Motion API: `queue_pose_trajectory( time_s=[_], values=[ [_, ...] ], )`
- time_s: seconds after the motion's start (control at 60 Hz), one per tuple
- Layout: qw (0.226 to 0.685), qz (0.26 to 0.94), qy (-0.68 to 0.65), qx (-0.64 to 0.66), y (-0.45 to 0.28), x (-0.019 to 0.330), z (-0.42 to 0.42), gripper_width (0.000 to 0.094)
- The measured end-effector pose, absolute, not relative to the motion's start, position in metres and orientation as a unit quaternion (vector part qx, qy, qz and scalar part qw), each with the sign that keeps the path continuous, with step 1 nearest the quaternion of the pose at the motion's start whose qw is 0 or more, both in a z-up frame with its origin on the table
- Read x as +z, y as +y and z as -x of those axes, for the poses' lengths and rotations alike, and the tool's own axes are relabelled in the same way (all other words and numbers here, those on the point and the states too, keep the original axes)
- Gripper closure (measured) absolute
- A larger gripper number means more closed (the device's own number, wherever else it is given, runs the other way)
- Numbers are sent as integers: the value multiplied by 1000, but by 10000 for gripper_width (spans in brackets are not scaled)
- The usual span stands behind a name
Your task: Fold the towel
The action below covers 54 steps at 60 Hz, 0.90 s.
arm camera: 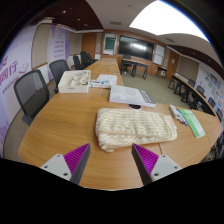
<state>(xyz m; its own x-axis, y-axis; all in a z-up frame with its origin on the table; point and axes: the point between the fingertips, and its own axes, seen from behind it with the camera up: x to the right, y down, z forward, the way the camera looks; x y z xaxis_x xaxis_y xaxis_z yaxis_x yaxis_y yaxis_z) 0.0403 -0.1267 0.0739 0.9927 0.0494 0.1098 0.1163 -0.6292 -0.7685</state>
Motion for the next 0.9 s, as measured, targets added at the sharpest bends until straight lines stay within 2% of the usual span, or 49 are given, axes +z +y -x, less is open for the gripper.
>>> queue_pose_trajectory(
  time_s=[0.2,0.35,0.483,0.617,0.7,0.767,0.9],
  values=[
    [414,905,-86,-44,-41,35,-20,82],
    [399,911,-101,-36,-4,11,-11,110],
    [389,915,-104,-33,8,-5,-10,334],
    [398,906,-128,-63,13,-6,-23,756],
    [398,900,-157,-79,13,-5,-26,845],
    [397,899,-166,-82,14,-6,-27,880],
    [390,909,-142,-27,10,-1,-14,901]
  ],
)
